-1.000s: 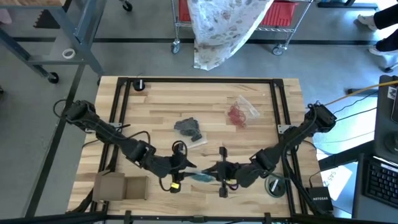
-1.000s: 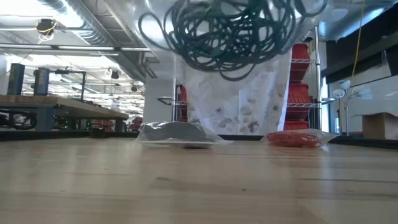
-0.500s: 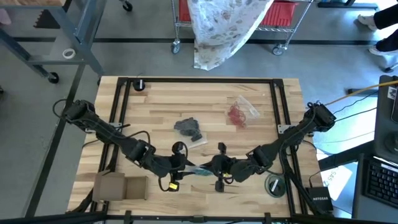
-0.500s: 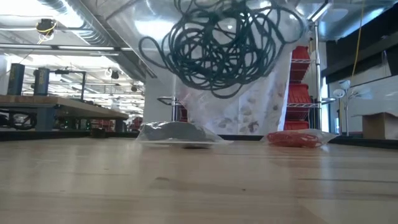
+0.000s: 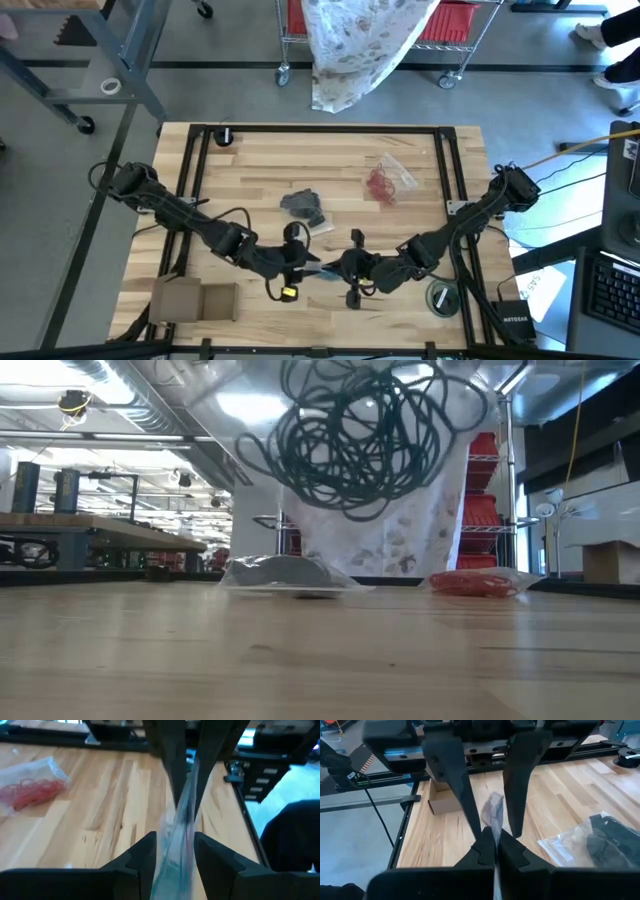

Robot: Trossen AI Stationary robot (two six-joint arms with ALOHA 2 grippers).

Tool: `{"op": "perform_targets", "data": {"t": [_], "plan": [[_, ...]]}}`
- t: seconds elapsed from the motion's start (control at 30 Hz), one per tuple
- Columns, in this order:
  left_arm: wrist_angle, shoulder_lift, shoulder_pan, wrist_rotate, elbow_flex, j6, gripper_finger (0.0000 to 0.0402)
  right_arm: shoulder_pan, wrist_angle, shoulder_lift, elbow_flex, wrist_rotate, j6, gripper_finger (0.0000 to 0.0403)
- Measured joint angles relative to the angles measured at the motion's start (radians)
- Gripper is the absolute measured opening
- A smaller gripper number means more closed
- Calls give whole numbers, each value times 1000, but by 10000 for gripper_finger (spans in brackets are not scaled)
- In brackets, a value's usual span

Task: Sort rubber bands
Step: Close the transparent zip lock bag

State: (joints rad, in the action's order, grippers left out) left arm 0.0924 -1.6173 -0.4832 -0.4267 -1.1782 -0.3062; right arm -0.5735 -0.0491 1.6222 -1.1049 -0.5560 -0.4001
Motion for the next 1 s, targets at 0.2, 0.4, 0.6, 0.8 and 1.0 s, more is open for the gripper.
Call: {"op": "perform_targets", "data": {"t": [0.2, 0.4, 0.6, 0.8, 1.0], "plan": [[2, 0, 0, 0, 0, -2, 75, 0, 1, 0, 0, 0, 0, 0], [13, 0, 0, 1, 0, -7, 6, 0, 5, 0, 0, -1, 0, 0], [16, 0, -1, 3, 0, -9, 1, 0, 7, 0, 0, -1, 0, 0], [11, 0, 2, 38, 0, -55, 1, -2, 1, 0, 0, 9, 8, 4], [-1, 0, 3, 55, 0, -73, 1, 25, -6, 0, 0, 18, 22, 29]]}}
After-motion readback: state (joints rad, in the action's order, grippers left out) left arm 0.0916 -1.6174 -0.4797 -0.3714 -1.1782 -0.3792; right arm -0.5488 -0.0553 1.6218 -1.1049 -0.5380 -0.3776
